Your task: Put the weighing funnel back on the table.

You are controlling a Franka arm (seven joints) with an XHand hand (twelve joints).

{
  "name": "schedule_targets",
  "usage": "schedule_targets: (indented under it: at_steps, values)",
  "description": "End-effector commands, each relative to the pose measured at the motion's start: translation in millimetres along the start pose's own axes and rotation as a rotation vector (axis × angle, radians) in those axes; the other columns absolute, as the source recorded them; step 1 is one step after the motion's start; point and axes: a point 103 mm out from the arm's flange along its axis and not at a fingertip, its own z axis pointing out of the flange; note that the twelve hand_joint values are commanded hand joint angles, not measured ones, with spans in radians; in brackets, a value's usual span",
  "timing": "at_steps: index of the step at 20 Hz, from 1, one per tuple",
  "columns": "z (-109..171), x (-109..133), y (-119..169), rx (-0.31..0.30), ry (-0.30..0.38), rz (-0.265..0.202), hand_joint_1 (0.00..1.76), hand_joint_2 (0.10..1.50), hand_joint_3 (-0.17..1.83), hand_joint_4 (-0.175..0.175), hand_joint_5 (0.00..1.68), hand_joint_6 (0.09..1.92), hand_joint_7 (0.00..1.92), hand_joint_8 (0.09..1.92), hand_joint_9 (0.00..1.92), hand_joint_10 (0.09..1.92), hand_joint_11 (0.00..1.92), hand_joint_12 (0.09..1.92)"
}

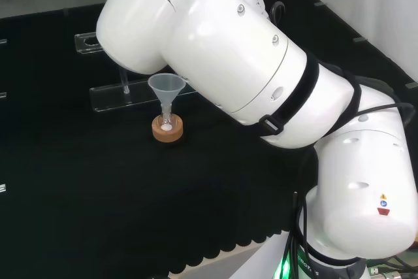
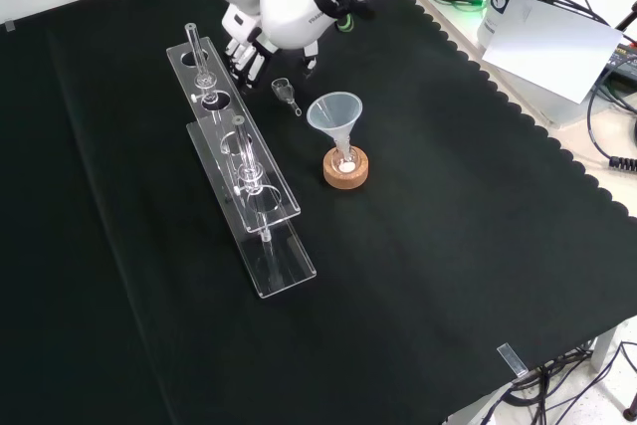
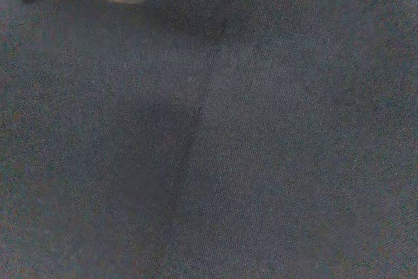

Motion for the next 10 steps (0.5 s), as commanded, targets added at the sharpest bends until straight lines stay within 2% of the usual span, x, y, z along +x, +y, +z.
schedule_targets:
  at_steps: [1,10]
  values:
    - [-27,3,-20,-0.071,0.027,-0.019,0.85,0.60,0.65,0.004,0.30,0.09,0.00,0.51,0.14,0.68,0.04,1.41]
    - [-60,11,-53,-0.140,0.064,-0.037,0.84,0.60,0.64,0.003,0.31,0.09,0.05,0.54,0.17,0.70,0.06,1.41]
